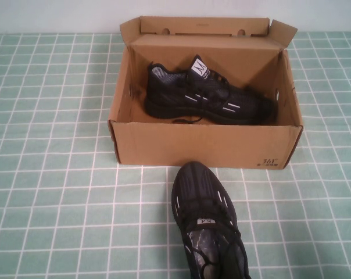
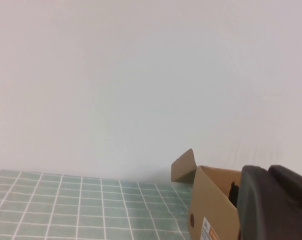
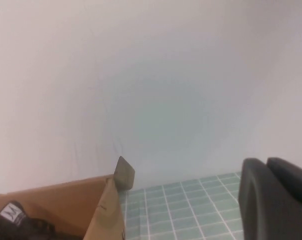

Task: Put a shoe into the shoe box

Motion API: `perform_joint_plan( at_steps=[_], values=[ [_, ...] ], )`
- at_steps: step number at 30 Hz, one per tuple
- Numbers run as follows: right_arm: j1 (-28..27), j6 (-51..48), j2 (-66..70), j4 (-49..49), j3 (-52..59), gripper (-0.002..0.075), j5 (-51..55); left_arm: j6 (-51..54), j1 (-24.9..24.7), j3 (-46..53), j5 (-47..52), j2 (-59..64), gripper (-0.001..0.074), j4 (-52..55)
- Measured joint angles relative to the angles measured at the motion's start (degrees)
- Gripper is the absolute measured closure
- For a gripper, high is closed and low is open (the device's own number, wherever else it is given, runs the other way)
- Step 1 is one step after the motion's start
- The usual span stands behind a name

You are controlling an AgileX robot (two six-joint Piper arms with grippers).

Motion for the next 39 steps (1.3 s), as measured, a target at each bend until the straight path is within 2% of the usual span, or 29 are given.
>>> perform_joint_plan(
  at_steps=[3,5,7,11,15,19,22,26,31,35,39],
  values=[
    [0.0,2.1,0.0,1.2,0.0,0.0734,-4.7,-0.6,0.0,0.0,-0.5,0.0,0.0739,0.0],
    [0.0,9.4,0.0,1.7,0.0,0.0734,-12.6,-2.3,0.0,0.0,-3.2,0.0,0.0739,-0.2],
    [0.0,17.0,0.0,2.2,0.0,0.0734,-22.0,-5.7,0.0,0.0,-9.1,0.0,0.0739,-0.3],
    [0.0,24.4,0.0,1.8,-0.1,0.0734,-34.4,-12.8,0.0,0.0,-25.4,0.0,0.0739,-0.5],
    [0.0,28.4,0.0,-5.7,-6.7,0.0734,-35.8,-21.2,0.0,-1.2,-43.3,-0.2,0.0739,-0.6],
    [0.0,30.7,0.0,-18.3,-18.8,0.0734,-30.8,-24.6,0.0,-9.3,-45.1,-0.2,0.074,-0.4],
    [0.0,31.5,-0.2,-24.7,-28.6,0.0734,-22.1,-25.2,0.0,-18.6,-37.3,-0.3,0.0739,1.4],
    [0.0,31.7,1.0,-26.9,-40.2,0.0734,-9.2,-25.3,0.0,-31.4,-18.4,-0.3,0.0739,6.4],
    [0.0,31.7,7.5,-28.1,-52.4,0.0734,14.6,-25.3,0.0,-43.9,3.1,1.6,0.0739,14.2],
    [0.0,31.2,14.7,-27.9,-57.2,0.0734,34.1,-25.3,0.0,-47.5,22.0,6.2,0.0739,15.2],
    [0.0,27.9,21.4,-23.3,-57.8,0.0734,50.2,-25.3,0.0,-47.1,38.5,11.3,0.0739,15.3]
  ],
)
